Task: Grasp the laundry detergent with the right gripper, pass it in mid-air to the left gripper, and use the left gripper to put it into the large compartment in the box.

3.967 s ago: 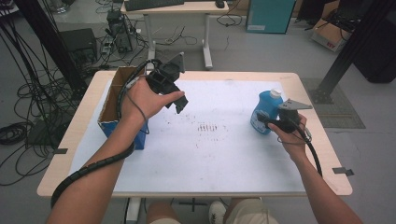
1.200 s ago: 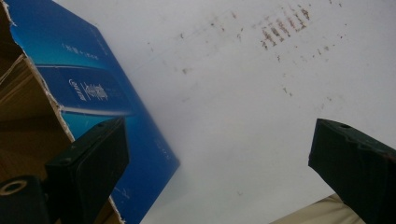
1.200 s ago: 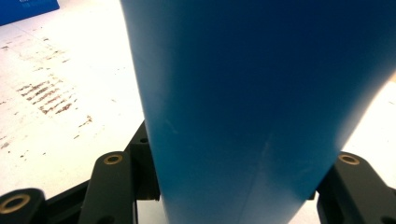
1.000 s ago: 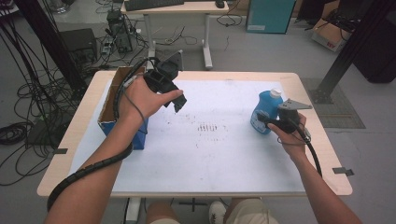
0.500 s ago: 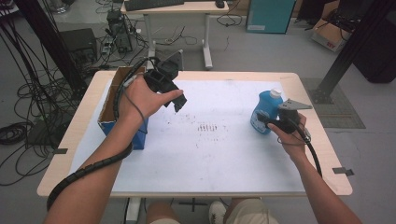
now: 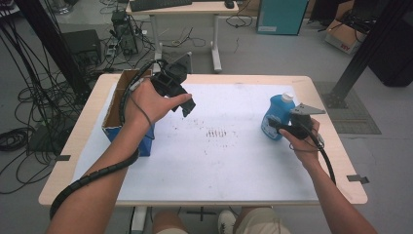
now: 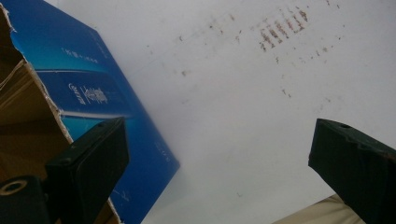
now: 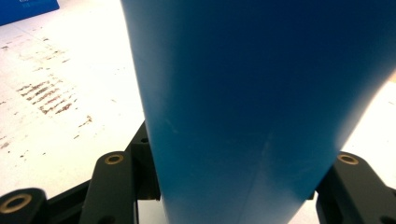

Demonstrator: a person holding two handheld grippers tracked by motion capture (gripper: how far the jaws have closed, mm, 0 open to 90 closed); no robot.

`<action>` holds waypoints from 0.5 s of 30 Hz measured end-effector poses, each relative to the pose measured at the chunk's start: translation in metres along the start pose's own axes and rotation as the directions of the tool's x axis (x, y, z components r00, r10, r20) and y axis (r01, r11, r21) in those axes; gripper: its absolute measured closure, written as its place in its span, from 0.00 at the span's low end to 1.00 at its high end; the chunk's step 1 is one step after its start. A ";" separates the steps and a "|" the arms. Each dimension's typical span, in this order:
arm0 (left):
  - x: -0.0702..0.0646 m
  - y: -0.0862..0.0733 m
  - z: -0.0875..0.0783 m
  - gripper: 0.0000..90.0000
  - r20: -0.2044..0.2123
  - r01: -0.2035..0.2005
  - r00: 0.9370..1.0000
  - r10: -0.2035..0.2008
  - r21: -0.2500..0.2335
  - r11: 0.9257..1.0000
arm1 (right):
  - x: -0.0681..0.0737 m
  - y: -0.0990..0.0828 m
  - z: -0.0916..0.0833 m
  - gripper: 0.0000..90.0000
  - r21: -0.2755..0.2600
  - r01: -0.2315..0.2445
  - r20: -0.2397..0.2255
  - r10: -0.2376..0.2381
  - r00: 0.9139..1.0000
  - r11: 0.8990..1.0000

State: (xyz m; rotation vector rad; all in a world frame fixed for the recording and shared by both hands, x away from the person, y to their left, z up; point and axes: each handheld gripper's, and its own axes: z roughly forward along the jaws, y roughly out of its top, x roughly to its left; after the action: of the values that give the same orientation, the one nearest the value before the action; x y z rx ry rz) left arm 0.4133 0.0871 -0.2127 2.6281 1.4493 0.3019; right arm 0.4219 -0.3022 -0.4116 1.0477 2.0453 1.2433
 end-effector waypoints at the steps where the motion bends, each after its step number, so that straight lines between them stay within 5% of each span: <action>1: 0.000 0.000 0.000 0.06 0.000 0.002 1.000 -0.002 -0.002 1.000 | 0.000 0.000 0.000 0.49 0.000 0.000 0.000 0.000 1.000 1.000; 15: -0.001 0.000 -0.001 0.06 -0.005 -0.002 1.000 0.002 0.002 1.000 | -0.001 -0.001 0.000 0.49 -0.004 0.005 -0.004 -0.005 1.000 1.000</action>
State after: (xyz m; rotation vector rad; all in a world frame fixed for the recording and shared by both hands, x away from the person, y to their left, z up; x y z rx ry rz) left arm 0.4125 0.0868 -0.2121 2.6326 1.4495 0.3074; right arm 0.4218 -0.3033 -0.4121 1.0390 2.0465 1.2469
